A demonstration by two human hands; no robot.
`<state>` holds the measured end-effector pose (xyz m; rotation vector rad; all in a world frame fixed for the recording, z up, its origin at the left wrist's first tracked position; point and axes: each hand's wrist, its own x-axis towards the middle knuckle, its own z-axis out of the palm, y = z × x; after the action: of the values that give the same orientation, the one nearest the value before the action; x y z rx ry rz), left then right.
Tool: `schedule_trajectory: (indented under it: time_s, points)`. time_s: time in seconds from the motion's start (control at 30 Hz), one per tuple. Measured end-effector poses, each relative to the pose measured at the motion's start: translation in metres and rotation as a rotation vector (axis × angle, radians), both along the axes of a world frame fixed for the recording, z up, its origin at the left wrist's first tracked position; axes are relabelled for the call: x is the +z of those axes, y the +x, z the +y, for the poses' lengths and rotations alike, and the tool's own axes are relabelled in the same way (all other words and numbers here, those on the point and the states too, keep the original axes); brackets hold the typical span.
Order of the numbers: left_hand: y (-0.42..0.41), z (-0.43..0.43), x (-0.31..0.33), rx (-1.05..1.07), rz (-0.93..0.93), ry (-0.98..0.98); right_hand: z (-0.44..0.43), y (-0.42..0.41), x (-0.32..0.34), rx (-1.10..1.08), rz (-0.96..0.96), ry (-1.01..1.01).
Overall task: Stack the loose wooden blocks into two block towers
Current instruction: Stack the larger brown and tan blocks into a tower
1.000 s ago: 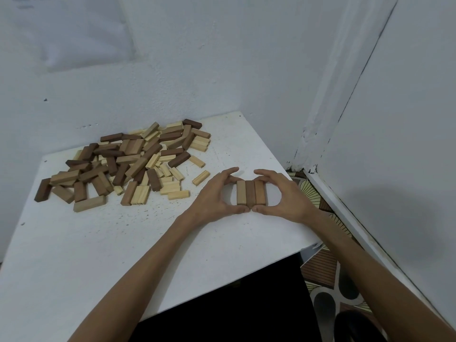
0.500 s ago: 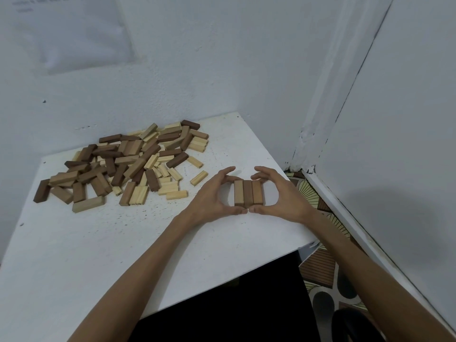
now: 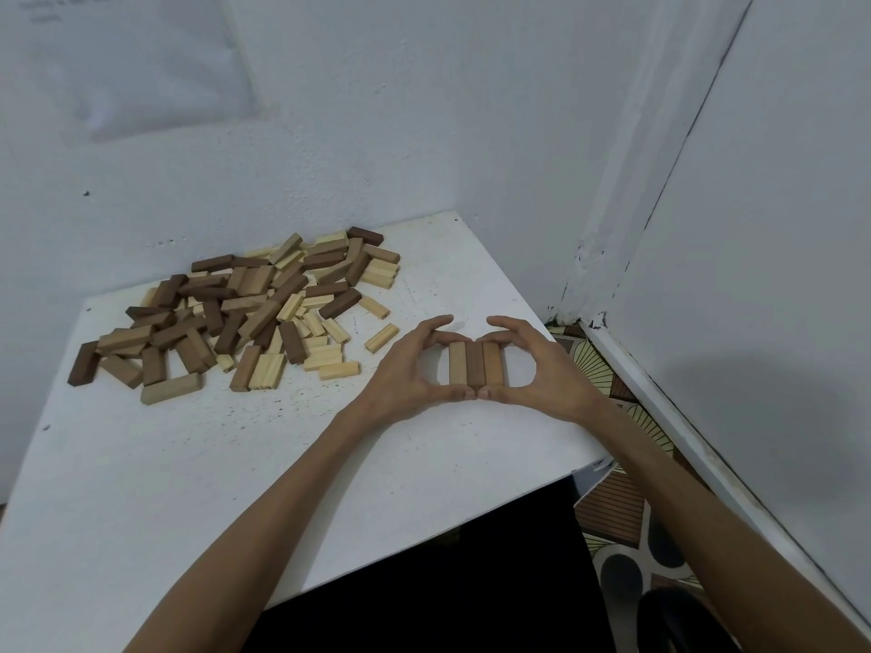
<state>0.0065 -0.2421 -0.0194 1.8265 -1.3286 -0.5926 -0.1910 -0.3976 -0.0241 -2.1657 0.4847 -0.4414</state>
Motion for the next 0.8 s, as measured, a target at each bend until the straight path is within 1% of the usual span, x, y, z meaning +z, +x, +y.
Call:
schedule_trajectory:
  time_s: [0.13,0.53,0.73,0.8]
  points:
    - [-0.0001,0.0002,-0.0002,0.004,-0.003,0.0,0.0005,-0.0005,0.0002,-0.011,0.009,0.011]
    - [-0.0015,0.0007,0.0013,0.002,0.006,0.003,0.002,-0.001,0.0032,-0.018,0.039,-0.071]
    - [-0.0032,0.0033,0.0038,-0.046,0.031,-0.044,0.0056,-0.0022,0.0053,0.008,0.034,-0.084]
    - [-0.0044,0.0048,0.0051,-0.033,0.055,-0.059,0.0058,-0.0024,0.0075,0.001,0.026,-0.075]
